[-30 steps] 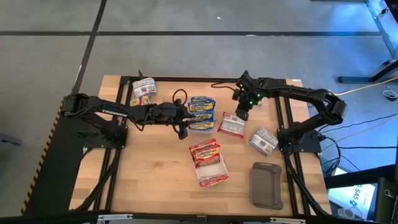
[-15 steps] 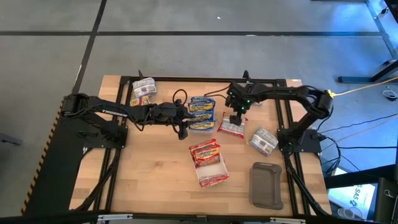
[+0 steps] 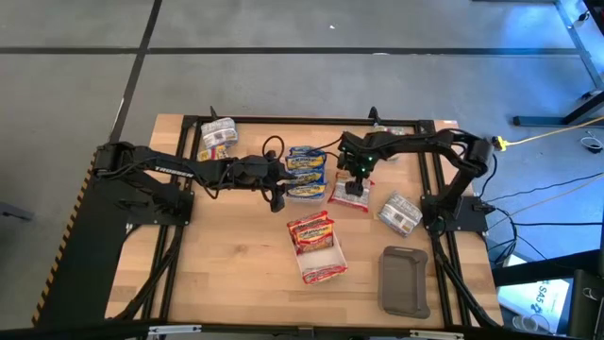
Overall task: Sort Maruchan noodles
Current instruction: Put the red noodle pack into the white bin
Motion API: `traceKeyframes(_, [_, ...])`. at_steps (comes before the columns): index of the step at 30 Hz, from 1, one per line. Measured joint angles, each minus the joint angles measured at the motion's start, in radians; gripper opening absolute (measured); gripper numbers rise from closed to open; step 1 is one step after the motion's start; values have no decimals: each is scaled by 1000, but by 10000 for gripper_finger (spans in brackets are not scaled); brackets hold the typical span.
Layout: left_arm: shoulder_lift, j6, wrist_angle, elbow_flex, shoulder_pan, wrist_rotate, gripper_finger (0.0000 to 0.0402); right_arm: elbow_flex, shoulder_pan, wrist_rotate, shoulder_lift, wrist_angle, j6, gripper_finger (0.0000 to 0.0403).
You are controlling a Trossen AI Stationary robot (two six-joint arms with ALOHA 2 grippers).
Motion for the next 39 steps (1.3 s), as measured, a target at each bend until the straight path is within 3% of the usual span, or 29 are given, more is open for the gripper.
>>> traceKeyframes(8, [0,1,-1,0,1,0,106,-2,0,-72,11,8,-19,354])
traceKeyframes(21, [0,1,-1,0,1,0,106,-4,0,-152,13,4,-41,222])
traceKeyframes(31, [0,1,0,0,1,-1,106,-3,0,-154,11,1,-46,118])
traceKeyframes(39, [0,2,0,0,1,-1,106,-3,0,-157,3,-30,-49,93])
